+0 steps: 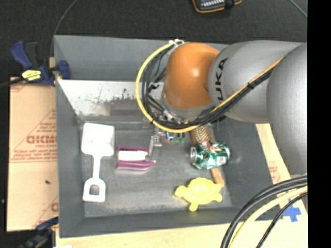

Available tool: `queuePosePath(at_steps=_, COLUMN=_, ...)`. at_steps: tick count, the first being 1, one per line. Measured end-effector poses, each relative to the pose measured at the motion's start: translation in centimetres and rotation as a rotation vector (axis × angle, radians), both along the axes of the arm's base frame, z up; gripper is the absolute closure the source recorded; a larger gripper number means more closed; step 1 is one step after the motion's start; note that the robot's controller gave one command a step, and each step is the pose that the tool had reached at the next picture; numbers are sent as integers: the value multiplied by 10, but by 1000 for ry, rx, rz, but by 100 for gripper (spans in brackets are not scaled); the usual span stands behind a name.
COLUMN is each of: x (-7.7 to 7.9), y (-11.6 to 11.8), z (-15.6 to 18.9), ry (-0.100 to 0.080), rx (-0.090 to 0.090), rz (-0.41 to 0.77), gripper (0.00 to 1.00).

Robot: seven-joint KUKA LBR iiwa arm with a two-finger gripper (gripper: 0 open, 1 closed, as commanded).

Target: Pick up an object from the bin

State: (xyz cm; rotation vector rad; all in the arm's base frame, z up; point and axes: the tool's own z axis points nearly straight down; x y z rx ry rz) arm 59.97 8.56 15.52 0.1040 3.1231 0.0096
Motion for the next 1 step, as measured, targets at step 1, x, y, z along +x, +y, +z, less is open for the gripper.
queuePosePath(at_steps=1, x=-10, y=22, z=-51, ry=15, rx=-6, rz=70, gripper=0)
